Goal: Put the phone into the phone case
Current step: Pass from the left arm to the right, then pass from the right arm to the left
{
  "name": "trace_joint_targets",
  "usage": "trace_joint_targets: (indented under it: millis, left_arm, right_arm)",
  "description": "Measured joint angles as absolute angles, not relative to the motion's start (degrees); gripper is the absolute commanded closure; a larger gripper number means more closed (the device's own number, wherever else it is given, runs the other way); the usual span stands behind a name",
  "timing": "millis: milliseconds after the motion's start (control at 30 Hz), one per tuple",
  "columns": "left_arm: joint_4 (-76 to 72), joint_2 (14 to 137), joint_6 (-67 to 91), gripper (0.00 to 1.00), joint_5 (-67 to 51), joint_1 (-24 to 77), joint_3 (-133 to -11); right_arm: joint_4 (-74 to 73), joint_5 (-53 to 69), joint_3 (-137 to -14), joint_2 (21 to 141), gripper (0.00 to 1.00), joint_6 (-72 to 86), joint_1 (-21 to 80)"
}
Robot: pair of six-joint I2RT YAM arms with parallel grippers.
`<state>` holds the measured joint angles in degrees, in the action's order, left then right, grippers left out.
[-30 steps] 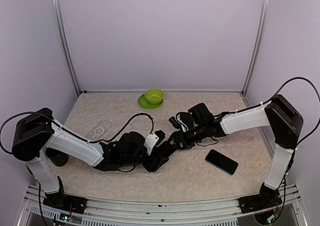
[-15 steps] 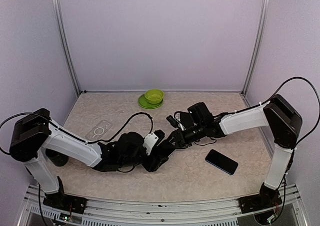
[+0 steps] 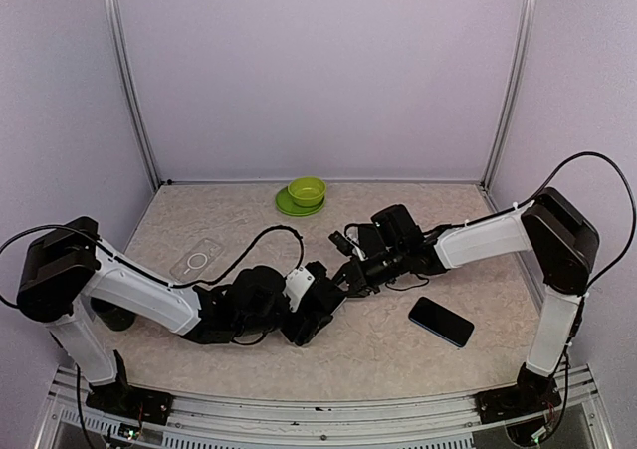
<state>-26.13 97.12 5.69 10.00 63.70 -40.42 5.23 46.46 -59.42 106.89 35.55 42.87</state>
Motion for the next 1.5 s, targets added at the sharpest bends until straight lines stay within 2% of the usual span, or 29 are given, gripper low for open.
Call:
trace_joint_targets:
  millis: [267, 567, 1133, 1500]
  left_arm:
    - [-28.56, 95.74, 6.00, 0.07, 10.37, 63.70, -39.53]
    - [-31.88, 93.73, 7.99, 0.02, 10.94, 63.70, -36.69]
    - [-36.93, 80.01, 19.94, 0.01, 8.86, 63.66, -29.85]
    - [-42.06, 73.97, 28.71, 0.01, 3.44, 62.63, -26.28]
  right_arm:
    - [4.16, 46.04, -59.42, 107.00, 1.00, 34.39, 43.00]
    - [3.60, 45.36, -59.29, 106.43, 1.00, 33.45, 43.00]
    - [4.62, 41.41, -51.33, 90.74, 1.00, 30.50, 43.00]
    - [10.37, 37.17, -41.56, 69.93, 1.00, 28.27, 43.00]
